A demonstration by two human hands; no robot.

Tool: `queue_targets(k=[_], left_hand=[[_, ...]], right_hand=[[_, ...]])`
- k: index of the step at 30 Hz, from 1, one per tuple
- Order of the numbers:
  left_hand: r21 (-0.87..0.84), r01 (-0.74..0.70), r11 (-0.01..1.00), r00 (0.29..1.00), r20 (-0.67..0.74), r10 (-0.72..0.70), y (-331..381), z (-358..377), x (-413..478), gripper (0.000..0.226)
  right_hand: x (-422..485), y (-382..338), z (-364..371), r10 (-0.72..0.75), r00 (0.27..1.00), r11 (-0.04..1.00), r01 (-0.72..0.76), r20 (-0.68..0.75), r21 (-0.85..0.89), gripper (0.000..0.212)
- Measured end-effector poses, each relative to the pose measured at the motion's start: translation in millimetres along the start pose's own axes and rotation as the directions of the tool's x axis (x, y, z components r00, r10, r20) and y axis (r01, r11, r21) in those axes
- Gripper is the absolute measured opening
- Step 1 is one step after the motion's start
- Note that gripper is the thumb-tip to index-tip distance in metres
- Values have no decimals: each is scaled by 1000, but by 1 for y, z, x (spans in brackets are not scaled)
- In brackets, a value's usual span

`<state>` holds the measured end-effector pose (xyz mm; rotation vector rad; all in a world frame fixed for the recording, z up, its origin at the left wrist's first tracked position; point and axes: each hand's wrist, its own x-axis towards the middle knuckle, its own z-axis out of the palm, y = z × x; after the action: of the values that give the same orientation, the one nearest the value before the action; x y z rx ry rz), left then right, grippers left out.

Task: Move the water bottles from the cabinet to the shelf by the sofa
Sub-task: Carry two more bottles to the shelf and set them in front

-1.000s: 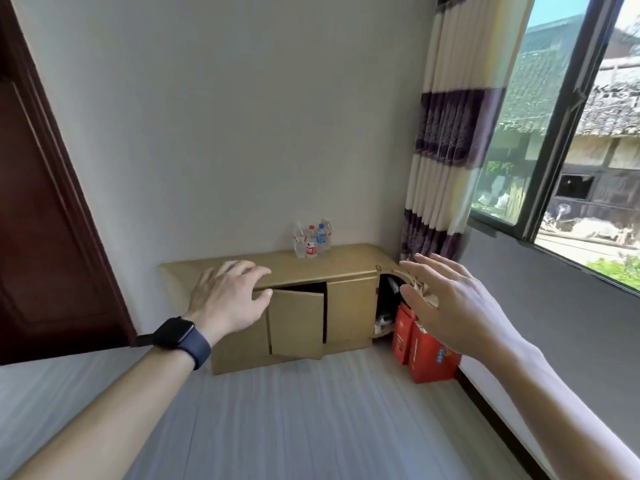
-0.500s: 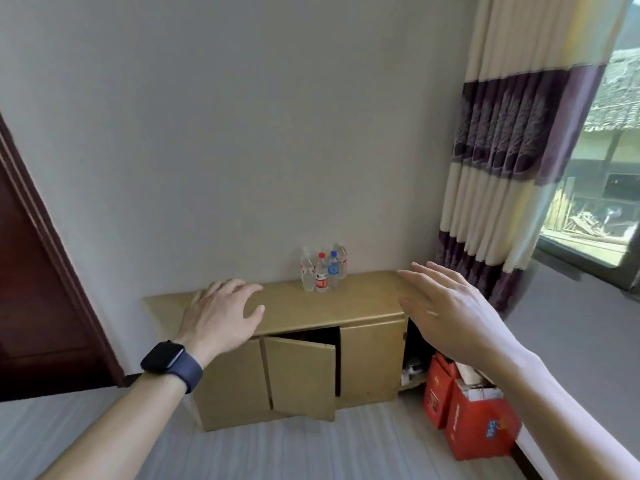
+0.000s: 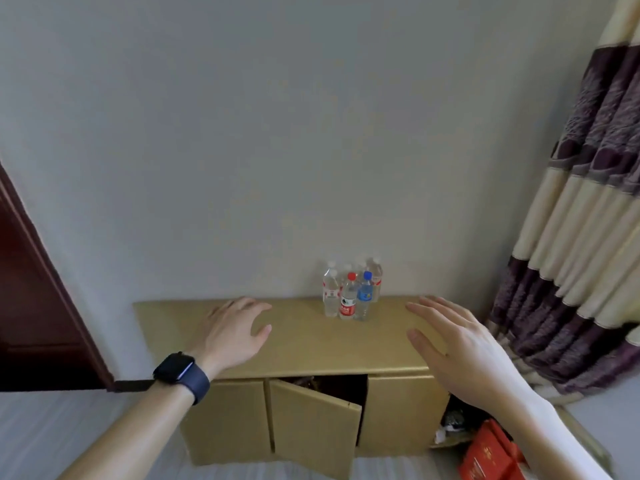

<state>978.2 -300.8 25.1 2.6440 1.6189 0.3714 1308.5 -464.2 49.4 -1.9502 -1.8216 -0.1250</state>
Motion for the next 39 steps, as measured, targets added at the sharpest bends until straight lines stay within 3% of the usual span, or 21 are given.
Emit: queue_targets(k=[15,24,31,35,39], left_hand=[[-33,69,997,945,322,-55,-83,152,222,45],[-127,242,962,881,443,-163,-86,222,345,46],[-264,300,917,848,513,-129,-73,276,454,53],[-339,220,915,842,540,-2,-58,311,524,51],[-313,50,948,830,542,135,-43,335,582,39]], right_hand=[[220,55,191,81,936,997,-80,344,-16,48],[356,96,301,83,787,979,-180,611,99,51],[442,120,379,173,742,950,-300,648,91,63],[468,119,421,237,707,939,-342,666,29,68],[471,117,451,314,713,902,-429,627,37,54]])
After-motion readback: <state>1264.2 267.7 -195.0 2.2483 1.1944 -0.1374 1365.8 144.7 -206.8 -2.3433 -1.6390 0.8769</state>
